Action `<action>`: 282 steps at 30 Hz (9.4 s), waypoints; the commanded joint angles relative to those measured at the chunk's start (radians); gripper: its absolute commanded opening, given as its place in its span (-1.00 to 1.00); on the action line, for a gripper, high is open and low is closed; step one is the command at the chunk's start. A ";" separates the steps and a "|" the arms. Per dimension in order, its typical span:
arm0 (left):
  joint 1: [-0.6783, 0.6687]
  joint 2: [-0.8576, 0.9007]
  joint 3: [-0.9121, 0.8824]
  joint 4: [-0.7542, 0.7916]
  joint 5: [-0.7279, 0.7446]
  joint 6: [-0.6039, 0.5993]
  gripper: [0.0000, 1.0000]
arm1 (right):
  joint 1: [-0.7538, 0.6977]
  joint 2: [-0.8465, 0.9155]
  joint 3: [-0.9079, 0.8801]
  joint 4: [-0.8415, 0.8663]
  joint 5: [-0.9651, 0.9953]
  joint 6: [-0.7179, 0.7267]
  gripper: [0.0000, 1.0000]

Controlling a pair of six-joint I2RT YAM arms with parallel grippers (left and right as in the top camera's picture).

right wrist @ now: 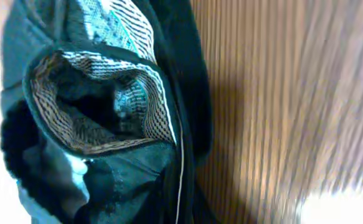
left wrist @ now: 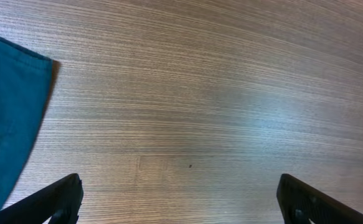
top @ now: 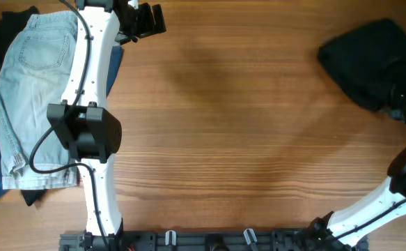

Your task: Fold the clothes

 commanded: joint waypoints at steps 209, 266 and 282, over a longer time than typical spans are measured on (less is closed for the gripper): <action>0.248 -2.322 -2.443 1.235 0.071 0.036 1.00 | 0.612 -1.991 -1.208 0.260 0.074 -0.860 1.00; 0.248 -2.322 -2.443 1.235 0.071 0.036 0.99 | 0.600 -2.028 -1.222 0.080 0.005 -1.088 0.99; 0.248 -2.322 -2.443 1.235 0.071 0.036 0.99 | 0.600 -2.028 -1.222 0.080 0.005 -1.088 1.00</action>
